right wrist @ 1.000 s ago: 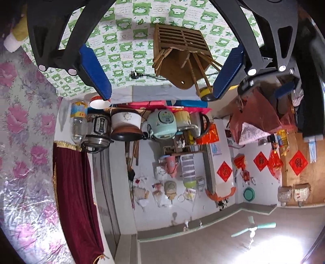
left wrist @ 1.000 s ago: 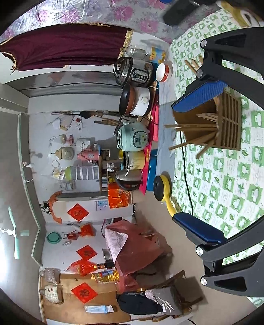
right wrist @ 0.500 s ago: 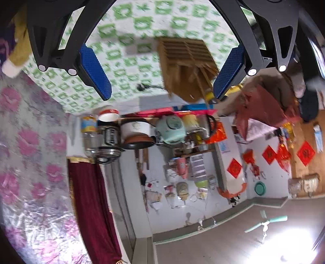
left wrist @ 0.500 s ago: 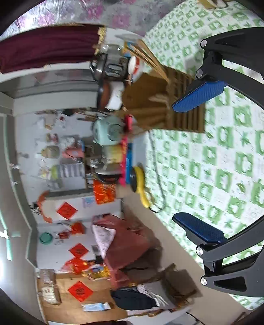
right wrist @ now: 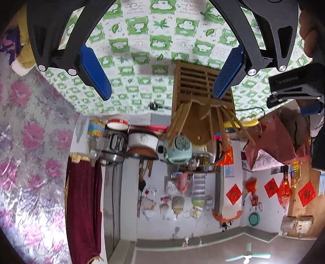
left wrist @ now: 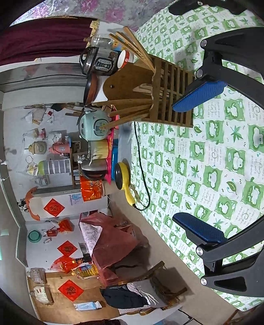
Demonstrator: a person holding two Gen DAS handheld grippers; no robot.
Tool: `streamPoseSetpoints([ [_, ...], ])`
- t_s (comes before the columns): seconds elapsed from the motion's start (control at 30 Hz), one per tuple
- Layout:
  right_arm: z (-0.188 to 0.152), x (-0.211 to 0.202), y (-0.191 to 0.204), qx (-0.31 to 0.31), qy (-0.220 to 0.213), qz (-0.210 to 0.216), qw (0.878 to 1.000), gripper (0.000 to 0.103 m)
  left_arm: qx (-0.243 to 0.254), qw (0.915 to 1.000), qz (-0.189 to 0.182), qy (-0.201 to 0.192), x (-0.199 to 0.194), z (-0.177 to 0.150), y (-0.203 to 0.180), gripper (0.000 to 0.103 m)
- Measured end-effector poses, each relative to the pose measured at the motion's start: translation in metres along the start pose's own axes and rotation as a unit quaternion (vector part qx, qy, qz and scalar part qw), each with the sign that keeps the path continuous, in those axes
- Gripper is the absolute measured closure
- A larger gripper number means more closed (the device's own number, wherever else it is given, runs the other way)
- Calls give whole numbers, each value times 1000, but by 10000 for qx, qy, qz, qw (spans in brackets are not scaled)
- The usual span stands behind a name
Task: Organize utensils
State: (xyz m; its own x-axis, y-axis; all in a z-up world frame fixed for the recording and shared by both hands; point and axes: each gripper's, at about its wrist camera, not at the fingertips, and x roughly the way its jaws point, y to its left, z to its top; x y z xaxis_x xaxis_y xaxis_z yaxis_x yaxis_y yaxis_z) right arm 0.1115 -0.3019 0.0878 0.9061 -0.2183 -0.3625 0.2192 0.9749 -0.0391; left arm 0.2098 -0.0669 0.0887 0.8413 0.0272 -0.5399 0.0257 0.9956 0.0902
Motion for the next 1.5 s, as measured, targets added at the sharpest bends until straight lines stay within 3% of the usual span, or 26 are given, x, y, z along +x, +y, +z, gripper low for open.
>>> streamPoseSetpoints([
  [0.3,-23,43,-11,329,942,9,9950,6,221,9986,70,473,32,-23,-4,6],
  [0.67,-38,65,-5,282,1659,138,9856,6,250,9977,-94,621,33,-26,-4,6],
  [0.93,-20,36,-3,282,1099,173,9934,6,196,9994,-44,289,11,-18,-3,6],
  [1.13,-15,28,-3,320,998,242,9942,6,264,9996,58,103,3,-15,-6,6],
  [1.5,-13,26,-8,480,1009,338,9932,6,185,9996,-27,196,5,-12,0,6],
])
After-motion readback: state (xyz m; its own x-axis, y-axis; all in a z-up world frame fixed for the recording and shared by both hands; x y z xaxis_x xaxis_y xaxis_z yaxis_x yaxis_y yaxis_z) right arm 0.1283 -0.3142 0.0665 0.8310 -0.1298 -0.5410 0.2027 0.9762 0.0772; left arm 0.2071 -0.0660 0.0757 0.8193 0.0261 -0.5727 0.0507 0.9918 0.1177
